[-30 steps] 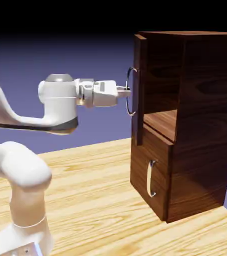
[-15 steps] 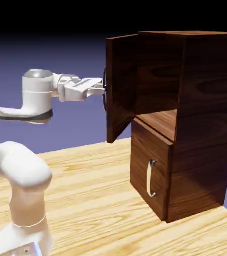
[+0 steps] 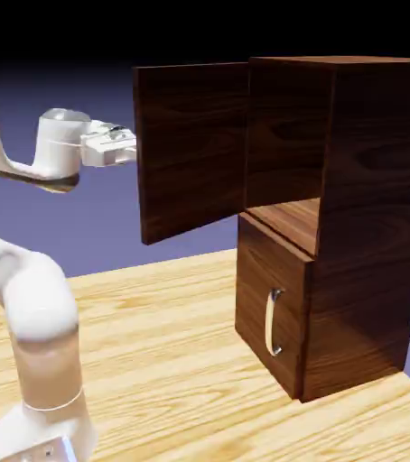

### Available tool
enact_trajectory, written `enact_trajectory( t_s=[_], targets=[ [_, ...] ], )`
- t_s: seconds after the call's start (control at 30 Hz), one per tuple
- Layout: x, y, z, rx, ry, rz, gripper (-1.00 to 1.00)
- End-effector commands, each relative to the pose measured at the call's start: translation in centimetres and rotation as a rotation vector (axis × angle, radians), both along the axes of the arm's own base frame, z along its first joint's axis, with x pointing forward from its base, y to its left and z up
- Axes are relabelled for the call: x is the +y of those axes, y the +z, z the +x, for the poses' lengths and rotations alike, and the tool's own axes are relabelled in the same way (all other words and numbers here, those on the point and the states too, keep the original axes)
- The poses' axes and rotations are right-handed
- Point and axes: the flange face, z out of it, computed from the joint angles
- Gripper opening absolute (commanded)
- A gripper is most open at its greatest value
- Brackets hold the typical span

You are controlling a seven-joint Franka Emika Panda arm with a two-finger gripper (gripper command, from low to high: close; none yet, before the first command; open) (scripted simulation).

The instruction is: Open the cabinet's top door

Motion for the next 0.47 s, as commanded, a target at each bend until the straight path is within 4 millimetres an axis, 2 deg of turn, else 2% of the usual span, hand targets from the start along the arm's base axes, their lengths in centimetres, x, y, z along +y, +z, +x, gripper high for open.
enact_trajectory(
  t_s=[0.0,0.4,0.43],
  targets=[
    [0.7,0.0,0.2,0.0,-0.026,0.0,-1.0],
    [6.5,0.0,2.5,0.0,-0.257,0.0,-1.0],
    [6.5,0.0,2.5,0.0,-0.257,0.0,1.0]
  ],
)
